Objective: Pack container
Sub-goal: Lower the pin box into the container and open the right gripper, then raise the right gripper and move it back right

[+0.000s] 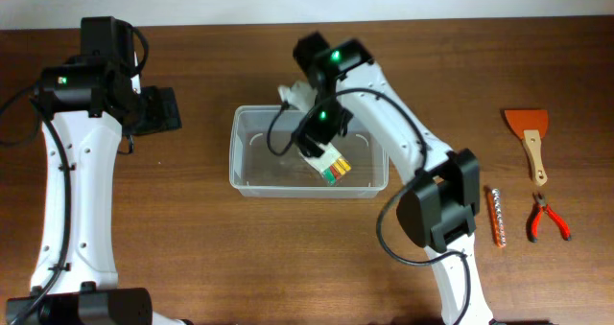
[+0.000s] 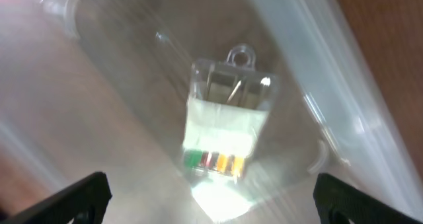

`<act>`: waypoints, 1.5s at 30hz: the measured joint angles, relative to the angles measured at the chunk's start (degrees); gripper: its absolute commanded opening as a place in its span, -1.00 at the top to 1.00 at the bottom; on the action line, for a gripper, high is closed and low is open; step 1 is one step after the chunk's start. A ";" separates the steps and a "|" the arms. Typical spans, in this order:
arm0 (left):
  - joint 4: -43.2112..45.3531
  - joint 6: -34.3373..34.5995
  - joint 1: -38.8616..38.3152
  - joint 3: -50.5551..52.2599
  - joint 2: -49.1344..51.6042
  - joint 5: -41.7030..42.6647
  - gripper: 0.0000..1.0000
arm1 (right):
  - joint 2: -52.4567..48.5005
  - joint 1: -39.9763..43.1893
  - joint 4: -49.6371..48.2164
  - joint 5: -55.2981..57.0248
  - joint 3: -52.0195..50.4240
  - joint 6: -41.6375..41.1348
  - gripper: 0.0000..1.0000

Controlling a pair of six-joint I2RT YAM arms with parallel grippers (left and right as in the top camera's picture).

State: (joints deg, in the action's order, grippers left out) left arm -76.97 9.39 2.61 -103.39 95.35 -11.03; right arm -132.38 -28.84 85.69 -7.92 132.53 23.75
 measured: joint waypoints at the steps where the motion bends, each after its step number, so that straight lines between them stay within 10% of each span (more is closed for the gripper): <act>1: 0.00 0.02 0.00 0.00 0.00 0.00 -0.98 | 0.02 0.07 2.25 0.07 3.69 0.02 -0.97; 13: -0.07 0.02 0.00 0.00 0.00 0.00 -0.98 | 10.43 11.04 11.30 9.51 23.52 -10.03 -0.97; 31: 1.77 0.00 0.00 0.00 0.00 0.00 -0.99 | 40.81 38.86 -2.01 10.67 -29.29 -13.46 -0.97; 45: 0.87 0.02 0.00 0.00 0.00 0.00 -0.99 | 36.06 41.72 -12.85 10.21 -31.95 -2.62 -0.97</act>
State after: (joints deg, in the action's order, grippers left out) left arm -76.09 9.41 2.61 -103.39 95.35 -11.03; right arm -96.31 12.88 72.84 2.28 100.57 21.12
